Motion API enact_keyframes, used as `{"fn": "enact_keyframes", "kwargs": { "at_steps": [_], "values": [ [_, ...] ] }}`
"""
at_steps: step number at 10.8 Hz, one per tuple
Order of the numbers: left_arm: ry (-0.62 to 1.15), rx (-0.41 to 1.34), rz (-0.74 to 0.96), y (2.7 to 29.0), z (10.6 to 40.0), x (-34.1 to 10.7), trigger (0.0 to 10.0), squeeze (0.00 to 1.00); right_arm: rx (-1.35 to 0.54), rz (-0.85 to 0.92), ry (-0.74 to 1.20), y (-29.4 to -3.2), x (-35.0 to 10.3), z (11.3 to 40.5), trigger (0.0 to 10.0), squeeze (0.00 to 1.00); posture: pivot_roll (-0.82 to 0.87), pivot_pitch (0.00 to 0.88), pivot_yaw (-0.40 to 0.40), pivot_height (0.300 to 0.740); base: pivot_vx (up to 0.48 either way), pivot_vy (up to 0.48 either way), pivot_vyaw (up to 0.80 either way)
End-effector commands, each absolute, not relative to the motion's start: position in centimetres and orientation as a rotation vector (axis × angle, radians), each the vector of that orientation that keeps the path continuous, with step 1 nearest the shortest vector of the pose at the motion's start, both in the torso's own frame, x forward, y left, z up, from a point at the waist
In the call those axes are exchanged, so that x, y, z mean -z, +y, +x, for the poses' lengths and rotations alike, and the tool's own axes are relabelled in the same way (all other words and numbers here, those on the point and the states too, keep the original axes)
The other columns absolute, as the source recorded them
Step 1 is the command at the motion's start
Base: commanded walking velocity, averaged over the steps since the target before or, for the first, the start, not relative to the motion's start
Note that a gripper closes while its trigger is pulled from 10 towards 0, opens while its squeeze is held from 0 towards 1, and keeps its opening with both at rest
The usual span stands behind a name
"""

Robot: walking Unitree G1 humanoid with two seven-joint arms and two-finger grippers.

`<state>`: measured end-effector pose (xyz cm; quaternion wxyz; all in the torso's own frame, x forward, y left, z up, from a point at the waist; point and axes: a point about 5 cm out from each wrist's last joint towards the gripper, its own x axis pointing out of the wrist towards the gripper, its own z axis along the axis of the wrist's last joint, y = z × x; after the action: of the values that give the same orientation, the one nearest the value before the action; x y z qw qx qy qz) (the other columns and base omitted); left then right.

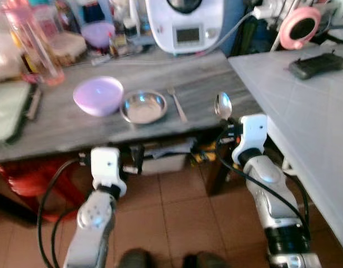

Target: Setting the table

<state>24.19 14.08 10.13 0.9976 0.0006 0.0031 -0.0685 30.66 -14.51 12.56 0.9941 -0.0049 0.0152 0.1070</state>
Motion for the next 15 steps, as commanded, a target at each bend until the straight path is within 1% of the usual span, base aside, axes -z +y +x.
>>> {"fn": "enact_keyframes", "kwargs": {
  "at_steps": [1, 2, 3, 5, 6, 7, 9, 10, 15],
  "values": [
    [0.003, 0.128, 0.01, 14.5, 24.1, -10.2, 10.0, 0.0, -0.246, -0.023, -0.002, -13.8, -13.3, 30.9, 10.0, 0.0, 0.04, 0.081, 0.036, 0.74, 0.24, -0.36, 0.0],
    [0.01, 0.119, 0.021, 14.6, 24.2, -10.2, 10.0, 0.0, -0.254, -0.031, -0.013, -13.6, -13.5, 31.1, 10.0, 0.0, 0.04, 0.081, 0.036, 0.74, 0.319, -0.334, 0.0],
    [0.022, 0.095, 0.037, 14.9, 24.2, -10.1, 10.0, 0.0, -0.259, -0.039, -0.026, -13.4, -13.7, 31.1, 10.0, 0.0, 0.04, 0.086, 0.035, 0.74, 0.379, 0.0, 0.0],
    [0.031, 0.048, 0.026, 15.4, 24.2, -9.9, 10.0, 0.0, -0.273, -0.045, -0.043, -13.0, -13.8, 30.9, 10.0, 0.0, 0.05, 0.091, 0.038, 0.74, 0.0, 0.0, 0.0],
    [0.035, -0.004, 0.062, 16.0, 24.4, -9.8, 10.0, 0.0, -0.271, -0.047, -0.062, -13.2, -13.9, 30.9, 10.0, 0.0, 0.05, 0.091, 0.041, 0.74, 0.0, 0.0, 0.0],
    [0.037, 0.002, 0.062, 16.0, 24.4, -9.8, 10.0, 0.0, -0.271, -0.059, -0.08, -13.2, -14.1, 30.8, 10.0, 0.0, 0.05, 0.087, 0.044, 0.74, 0.0, 0.0, 0.0],
    [0.036, 0.016, 0.061, 15.9, 24.3, -9.9, 10.0, 0.0, -0.264, -0.051, -0.083, -13.2, -14.2, 30.7, 10.0, 0.0, 0.05, 0.09, 0.049, 0.74, 0.0, 0.0, 0.72],
    [0.031, 0.023, 0.066, 15.9, 24.3, -9.9, 10.0, 0.0, -0.254, -0.044, -0.084, -13.2, -14.1, 30.7, 10.0, 0.0, 0.05, 0.092, 0.05, 0.74, 0.0, 0.0, 0.0],
    [0.023, 0.039, 0.063, 15.8, 24.3, -10.1, 10.0, 0.0, -0.204, -0.035, -0.095, -14.1, -14.3, 30.7, 10.0, 0.0, 0.04, 0.094, 0.053, 0.74, 0.336, 0.0, 0.0]
  ]
}}
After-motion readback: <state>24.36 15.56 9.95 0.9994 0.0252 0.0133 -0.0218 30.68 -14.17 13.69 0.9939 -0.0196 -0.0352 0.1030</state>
